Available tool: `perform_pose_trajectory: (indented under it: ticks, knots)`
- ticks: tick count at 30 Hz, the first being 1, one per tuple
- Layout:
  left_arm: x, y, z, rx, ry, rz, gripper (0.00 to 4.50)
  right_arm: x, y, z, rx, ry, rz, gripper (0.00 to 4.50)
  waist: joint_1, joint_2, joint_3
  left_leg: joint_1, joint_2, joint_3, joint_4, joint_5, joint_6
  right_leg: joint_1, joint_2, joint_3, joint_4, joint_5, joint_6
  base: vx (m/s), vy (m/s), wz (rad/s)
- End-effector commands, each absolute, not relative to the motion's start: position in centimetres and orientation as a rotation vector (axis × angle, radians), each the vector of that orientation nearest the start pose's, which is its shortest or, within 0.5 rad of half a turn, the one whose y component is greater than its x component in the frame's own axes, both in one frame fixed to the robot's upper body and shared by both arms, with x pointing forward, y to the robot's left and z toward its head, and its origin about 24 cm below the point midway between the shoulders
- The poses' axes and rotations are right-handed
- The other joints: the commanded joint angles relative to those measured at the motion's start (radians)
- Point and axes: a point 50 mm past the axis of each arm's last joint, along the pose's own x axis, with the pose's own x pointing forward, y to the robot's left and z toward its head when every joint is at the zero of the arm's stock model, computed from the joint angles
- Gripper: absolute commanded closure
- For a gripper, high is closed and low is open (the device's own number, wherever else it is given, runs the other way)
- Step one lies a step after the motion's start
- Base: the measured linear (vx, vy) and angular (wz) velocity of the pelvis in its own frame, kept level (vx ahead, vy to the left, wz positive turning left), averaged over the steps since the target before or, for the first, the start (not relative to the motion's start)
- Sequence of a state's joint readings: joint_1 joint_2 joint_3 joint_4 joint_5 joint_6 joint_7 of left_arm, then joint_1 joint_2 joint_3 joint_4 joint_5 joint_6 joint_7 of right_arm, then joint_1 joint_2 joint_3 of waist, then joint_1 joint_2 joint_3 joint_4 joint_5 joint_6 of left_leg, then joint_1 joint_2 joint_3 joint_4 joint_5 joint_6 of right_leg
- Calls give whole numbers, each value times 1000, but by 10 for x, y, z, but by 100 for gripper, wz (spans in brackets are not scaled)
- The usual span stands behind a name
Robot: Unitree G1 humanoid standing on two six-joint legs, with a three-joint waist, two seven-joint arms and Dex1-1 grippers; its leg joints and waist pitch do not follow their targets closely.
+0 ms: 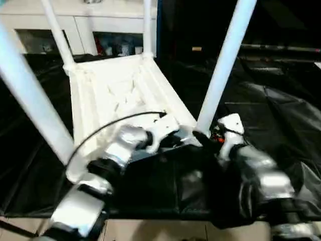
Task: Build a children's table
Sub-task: Rotate leg to tighten
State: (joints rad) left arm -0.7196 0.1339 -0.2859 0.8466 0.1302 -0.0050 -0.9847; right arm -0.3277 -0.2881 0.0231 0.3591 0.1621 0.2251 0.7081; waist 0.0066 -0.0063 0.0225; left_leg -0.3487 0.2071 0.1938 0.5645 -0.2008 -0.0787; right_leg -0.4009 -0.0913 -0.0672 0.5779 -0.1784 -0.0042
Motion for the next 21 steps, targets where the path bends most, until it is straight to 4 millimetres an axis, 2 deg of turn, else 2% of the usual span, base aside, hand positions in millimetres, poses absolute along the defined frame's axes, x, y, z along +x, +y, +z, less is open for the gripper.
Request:
perform_pose_trajectory:
  ticks: [1, 2, 4, 8, 10, 13, 14, 16, 21]
  knots:
    - [319, 69, 22, 423, 459, -1346, 450, 293, -144, 35, -32, 311, 883, 163, 7, -12, -39, -11, 23, -9, -55, -161, 109, 51, -48, 38, -62, -155, -224, 0, 0, 0]
    - [318, 73, 24, 421, 457, -1375, 450, 291, -148, 36, -51, 319, 927, 163, 7, -12, -39, -11, 23, -9, -55, -161, 109, 51, -48, 38, -62, -155, -224, 0, 0, 0]
    - [315, 81, 27, 394, 467, -1442, 450, 287, -154, 38, -76, 333, 1005, 163, 8, -7, -39, -8, 25, -8, -56, -164, 117, 51, -50, 38, -59, -136, -248, 0, 0, 0]
    - [312, 90, 28, 377, 503, -1487, 450, 284, -158, 41, -91, 342, 1068, 163, 8, -6, -38, -4, 28, -5, -56, -174, 117, 49, -48, 39, -55, -115, -269, 0, 0, 0]
    - [311, 95, 29, 375, 522, -1511, 450, 282, -160, 42, -100, 353, 1104, 163, 11, -5, -38, -2, 29, -5, -56, -184, 111, 49, -48, 39, -56, -127, -271, 0, 0, 0]
    - [306, 105, 29, 365, 557, -1562, 450, 275, -163, 40, -132, 400, 1218, 163, 23, -5, -37, -1, 32, -3, -57, -186, 101, 51, -48, 39, -54, -141, -265, 0, 0, 0]
    - [306, 106, 29, 366, 557, -1560, 450, 273, -163, 40, -126, 408, 1232, 163, 30, -9, -39, -1, 32, 0, -55, -172, 101, 51, -46, 40, -52, -125, -264, 0, 0, 0]
    - [305, 107, 29, 366, 555, -1562, 450, 272, -163, 40, -120, 415, 1244, 163, 35, -6, -40, 1, 33, 0, -54, -159, 100, 51, -48, 40, -49, -108, -268, 0, 0, 0]
    - [303, 111, 29, 358, 569, -1574, 450, 272, -163, 42, -105, 418, 1271, 206, 41, -7, -44, 0, 31, 0, -51, -134, 101, 54, -48, 39, -43, -73, -275, 0, 0, 0]
